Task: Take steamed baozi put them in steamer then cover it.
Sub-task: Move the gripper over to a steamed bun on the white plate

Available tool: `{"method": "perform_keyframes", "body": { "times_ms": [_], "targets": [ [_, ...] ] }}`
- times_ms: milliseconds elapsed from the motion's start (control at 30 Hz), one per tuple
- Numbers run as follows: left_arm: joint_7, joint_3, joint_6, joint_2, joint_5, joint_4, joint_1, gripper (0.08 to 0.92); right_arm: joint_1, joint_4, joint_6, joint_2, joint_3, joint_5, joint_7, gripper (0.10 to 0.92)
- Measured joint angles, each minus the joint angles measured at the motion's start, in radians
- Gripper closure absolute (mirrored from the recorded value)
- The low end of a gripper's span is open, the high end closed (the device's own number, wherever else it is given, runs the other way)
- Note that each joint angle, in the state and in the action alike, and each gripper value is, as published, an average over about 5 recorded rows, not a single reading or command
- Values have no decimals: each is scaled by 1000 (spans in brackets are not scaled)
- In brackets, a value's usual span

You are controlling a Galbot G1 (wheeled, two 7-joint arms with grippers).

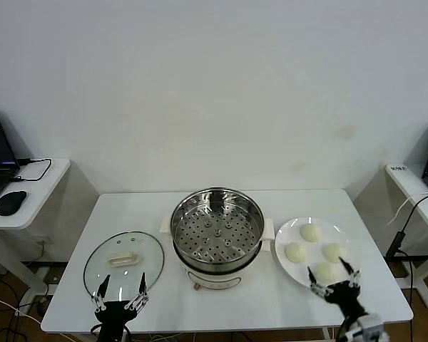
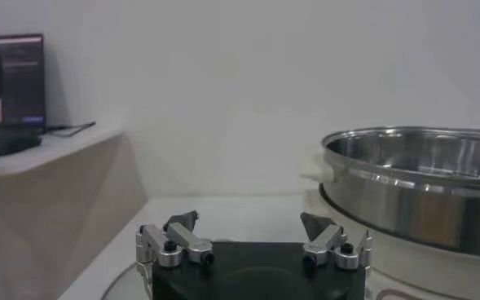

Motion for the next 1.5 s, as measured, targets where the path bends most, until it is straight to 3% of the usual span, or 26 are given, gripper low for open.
{"method": "perform_keyframes", "body": {
  "times_ms": [333,700,1100,1500],
  "targets": [
    [6,-13,-15,-17,36,2,1,177,210,-141,-4,-247,-61,-172,-198,203],
    [10,-24,-45,-30,68,16,3,177,618,-383,-21,-442,-390,-183,-474,203],
    [11,-43,-72,-32,88,32,5,177,1098,-654,13,-446,-866,-149,-741,203],
    [14,-60,-81,-32,92,38,1,177,1367,-869,52,-332,-1168,-161,-841,203]
  ]
}}
